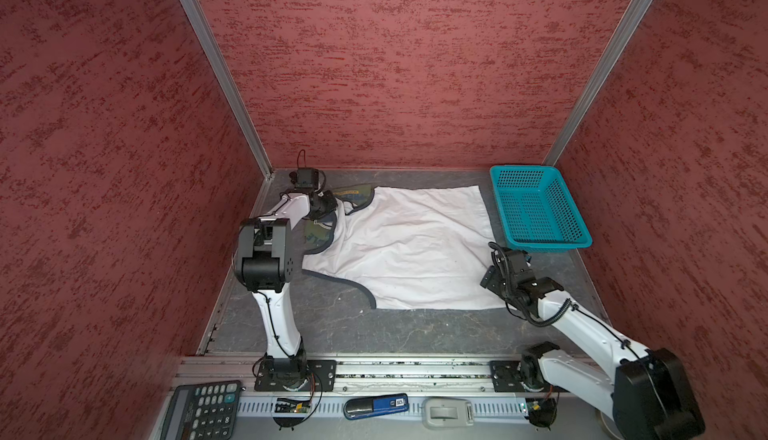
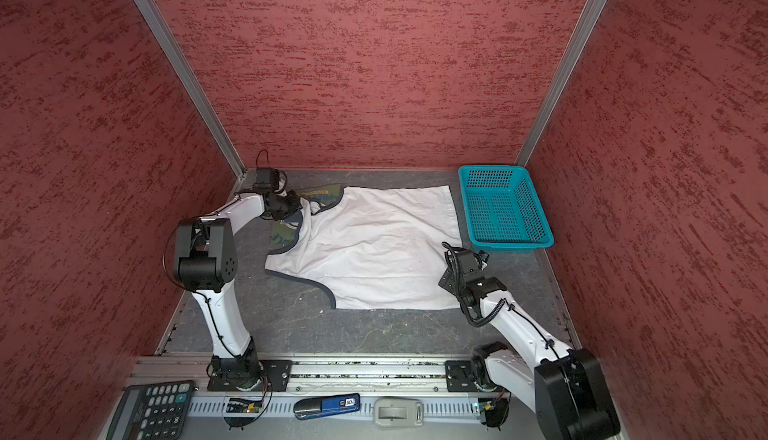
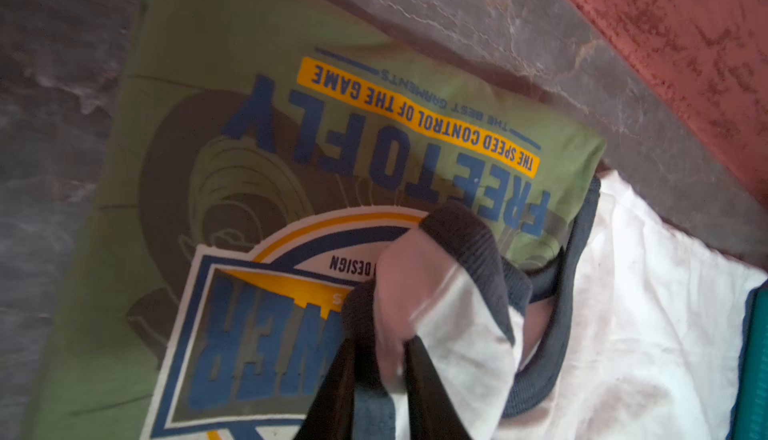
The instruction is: Fold and stack the tank tops
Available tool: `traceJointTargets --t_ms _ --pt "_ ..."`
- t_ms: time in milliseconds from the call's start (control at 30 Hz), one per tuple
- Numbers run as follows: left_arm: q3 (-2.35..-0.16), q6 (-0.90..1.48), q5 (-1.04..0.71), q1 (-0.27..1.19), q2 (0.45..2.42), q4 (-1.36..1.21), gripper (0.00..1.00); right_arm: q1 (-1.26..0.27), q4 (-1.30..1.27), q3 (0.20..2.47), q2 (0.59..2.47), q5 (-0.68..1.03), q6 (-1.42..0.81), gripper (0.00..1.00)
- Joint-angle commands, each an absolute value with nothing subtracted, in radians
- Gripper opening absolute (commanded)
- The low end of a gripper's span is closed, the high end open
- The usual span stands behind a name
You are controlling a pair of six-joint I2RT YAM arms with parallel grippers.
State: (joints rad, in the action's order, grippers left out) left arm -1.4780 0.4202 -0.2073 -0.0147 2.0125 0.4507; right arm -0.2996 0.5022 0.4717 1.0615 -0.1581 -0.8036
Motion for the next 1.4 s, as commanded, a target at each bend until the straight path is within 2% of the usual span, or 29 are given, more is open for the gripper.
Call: traceJointTargets --t_ms 0,133,367,467,633,700,833,933,1067,1200,1367 --pt "-1.481 0.423 -0.175 -0.027 1.988 0.420 0.09 -0.299 0.469 0.462 1.080 -0.151 -0.796 0.88" --pt "-1.443 0.453 -0.151 -0.072 1.944 0.386 0.02 -0.298 0.475 0.464 1.124 -0.193 -0.801 0.88" --pt "-1.458 0.470 -0.137 -0.126 1.968 0.437 0.01 -0.297 0.485 0.463 1.148 -0.226 -0.833 0.88" --pt "-1.469 0.472 -0.160 -0.132 1.991 0.455 0.16 -0.298 0.485 0.476 1.132 -0.226 -0.824 0.88" --pt "-1.519 0.496 -0.075 -0.126 2.009 0.559 0.22 -0.297 0.521 0.554 1.099 -0.267 -0.788 0.88" --pt "-1.517 0.504 -0.024 -0.123 1.979 0.575 0.31 -0.298 0.526 0.602 1.095 -0.289 -0.758 0.88" --pt "-1.532 0.460 0.043 -0.084 1.905 0.590 0.42 -0.295 0.492 0.719 1.122 -0.285 -0.672 0.88" --pt "-1.576 0.399 0.018 -0.024 1.880 0.578 0.48 -0.289 0.457 0.841 1.195 -0.266 -0.602 0.88" --pt "-1.667 0.352 -0.075 0.075 1.922 0.574 0.49 -0.261 0.403 1.014 1.352 -0.219 -0.524 0.87" --pt "-1.799 0.304 -0.112 0.178 2.023 0.588 0.50 -0.200 0.383 1.195 1.564 -0.119 -0.477 0.85" --pt "-1.994 0.262 -0.108 0.265 2.192 0.614 0.51 -0.180 0.366 1.393 1.783 -0.078 -0.426 0.83"
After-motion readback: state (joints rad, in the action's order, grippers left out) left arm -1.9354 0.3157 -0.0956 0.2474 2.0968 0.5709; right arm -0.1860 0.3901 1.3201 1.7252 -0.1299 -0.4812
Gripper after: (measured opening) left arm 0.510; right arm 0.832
